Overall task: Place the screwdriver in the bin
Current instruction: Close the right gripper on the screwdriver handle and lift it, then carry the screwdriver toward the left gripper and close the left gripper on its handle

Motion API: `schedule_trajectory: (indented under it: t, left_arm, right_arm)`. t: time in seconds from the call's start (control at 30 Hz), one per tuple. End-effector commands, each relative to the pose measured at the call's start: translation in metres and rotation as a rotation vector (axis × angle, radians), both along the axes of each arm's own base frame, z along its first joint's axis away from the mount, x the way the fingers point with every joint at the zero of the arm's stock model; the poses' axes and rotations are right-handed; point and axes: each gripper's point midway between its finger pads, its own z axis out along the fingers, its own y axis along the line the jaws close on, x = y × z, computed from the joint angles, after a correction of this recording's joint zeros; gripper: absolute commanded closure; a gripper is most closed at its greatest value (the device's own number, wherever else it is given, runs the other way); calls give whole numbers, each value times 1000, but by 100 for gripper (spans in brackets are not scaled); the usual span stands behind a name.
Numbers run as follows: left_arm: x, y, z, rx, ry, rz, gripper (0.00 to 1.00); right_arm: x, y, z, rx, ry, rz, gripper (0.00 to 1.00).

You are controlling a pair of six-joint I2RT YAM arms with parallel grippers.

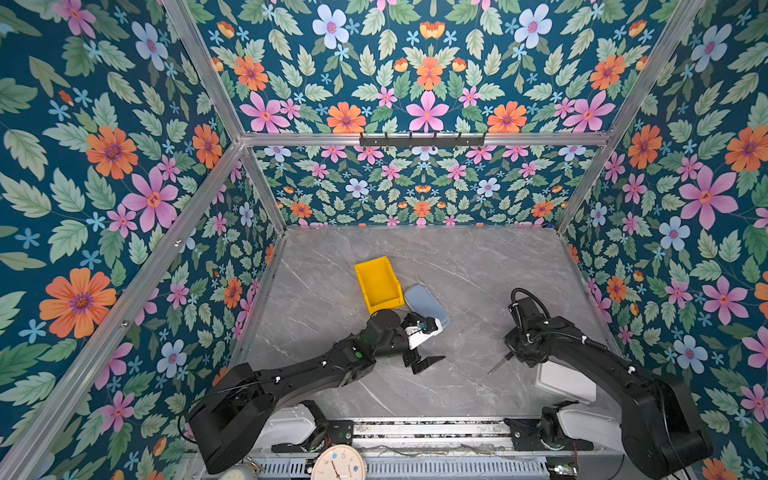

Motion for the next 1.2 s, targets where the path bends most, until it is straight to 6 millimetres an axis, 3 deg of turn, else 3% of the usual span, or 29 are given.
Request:
schedule_trajectory:
  t: [0.0,0.2,0.4,0.8,1.17]
  left_arm:
    - [5,-10,17,-91,76,24,0]
    - [18,-25,32,-238,200,36,0]
    - [34,-34,52,-412,327,31,0]
    - [47,-34,58,-480,365,77,0]
    - [61,-33,70,-537,345,116,8]
  right_arm:
    - [22,-3,21,-72,-132,118,97]
    - [66,14,78,-141,-439,393,98]
    - [87,52,128,-216,-703,723,100]
    - [83,130,193,-130,-1001,1123,100]
    - [66,184,225,-6,-1106,1283,100]
